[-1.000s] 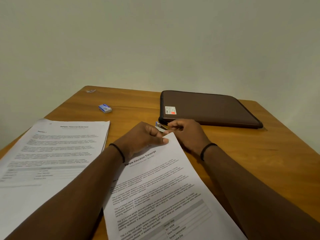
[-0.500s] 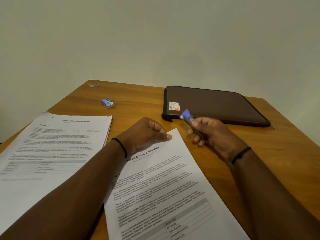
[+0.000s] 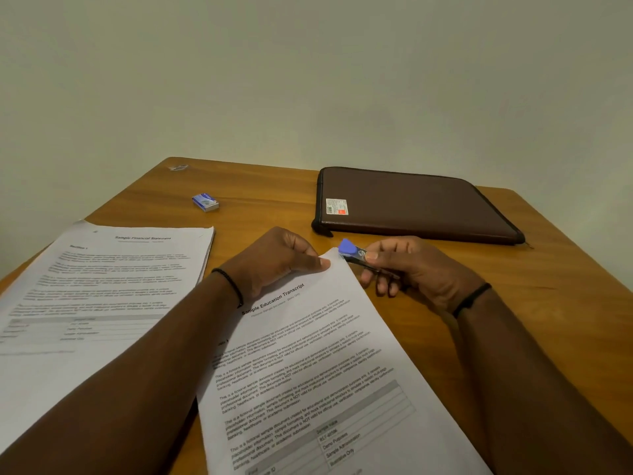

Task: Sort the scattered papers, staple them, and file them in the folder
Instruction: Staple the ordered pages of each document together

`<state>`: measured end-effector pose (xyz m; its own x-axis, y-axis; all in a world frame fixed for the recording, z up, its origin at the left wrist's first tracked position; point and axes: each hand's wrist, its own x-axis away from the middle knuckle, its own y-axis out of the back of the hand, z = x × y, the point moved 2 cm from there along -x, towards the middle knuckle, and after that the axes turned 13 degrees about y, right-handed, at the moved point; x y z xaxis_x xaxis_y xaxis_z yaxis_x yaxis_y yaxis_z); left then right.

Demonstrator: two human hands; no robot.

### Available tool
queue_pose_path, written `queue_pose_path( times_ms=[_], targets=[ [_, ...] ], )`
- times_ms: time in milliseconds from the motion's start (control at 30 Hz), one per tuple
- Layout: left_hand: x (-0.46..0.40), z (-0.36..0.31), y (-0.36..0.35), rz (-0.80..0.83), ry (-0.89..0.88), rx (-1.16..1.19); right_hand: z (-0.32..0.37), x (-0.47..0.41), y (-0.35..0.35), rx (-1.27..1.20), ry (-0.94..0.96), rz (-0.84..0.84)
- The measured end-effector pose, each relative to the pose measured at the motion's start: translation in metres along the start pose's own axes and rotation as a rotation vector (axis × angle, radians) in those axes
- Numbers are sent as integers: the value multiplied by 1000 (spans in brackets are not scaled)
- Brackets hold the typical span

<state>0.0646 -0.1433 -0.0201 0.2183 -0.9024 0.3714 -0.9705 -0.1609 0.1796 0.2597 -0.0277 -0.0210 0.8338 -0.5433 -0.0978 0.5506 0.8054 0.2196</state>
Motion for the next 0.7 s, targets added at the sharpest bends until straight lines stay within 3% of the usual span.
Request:
queue_pose_path(
  times_ms=[700],
  targets=[
    [-8,-1,1,-62,92,-42,0,3,4,47,-58,119]
  ],
)
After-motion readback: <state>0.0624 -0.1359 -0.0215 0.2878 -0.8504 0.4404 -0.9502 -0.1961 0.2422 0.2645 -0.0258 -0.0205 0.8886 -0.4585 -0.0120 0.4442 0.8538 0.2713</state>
